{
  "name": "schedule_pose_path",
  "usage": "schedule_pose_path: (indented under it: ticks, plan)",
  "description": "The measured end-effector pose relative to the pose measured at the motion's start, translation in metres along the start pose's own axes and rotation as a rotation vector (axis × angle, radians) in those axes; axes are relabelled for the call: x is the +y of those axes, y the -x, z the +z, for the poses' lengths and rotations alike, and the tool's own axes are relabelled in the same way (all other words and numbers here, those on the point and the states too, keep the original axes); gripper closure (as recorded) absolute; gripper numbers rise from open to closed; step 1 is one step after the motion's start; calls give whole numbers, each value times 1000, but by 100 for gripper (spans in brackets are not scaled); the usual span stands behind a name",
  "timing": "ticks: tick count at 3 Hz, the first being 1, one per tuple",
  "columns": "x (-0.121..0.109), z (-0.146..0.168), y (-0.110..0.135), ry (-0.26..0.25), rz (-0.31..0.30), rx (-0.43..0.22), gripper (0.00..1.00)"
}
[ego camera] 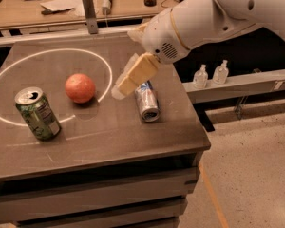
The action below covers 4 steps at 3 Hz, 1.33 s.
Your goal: Knock green can over
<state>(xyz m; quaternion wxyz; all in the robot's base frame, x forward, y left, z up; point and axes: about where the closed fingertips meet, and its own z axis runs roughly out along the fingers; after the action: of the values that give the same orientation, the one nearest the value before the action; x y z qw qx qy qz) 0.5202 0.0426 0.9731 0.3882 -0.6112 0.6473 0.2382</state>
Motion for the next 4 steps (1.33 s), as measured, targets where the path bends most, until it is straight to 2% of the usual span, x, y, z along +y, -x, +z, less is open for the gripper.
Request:
schedule_pose_path:
  ticks: [1, 2, 3, 4]
  plan:
    - [10, 23, 41, 14, -26, -209, 0]
    - [23, 34, 67, 7, -92, -308, 0]
    - [23, 34, 67, 7, -92, -308, 0]
    - [29, 54, 76, 49, -57, -357, 0]
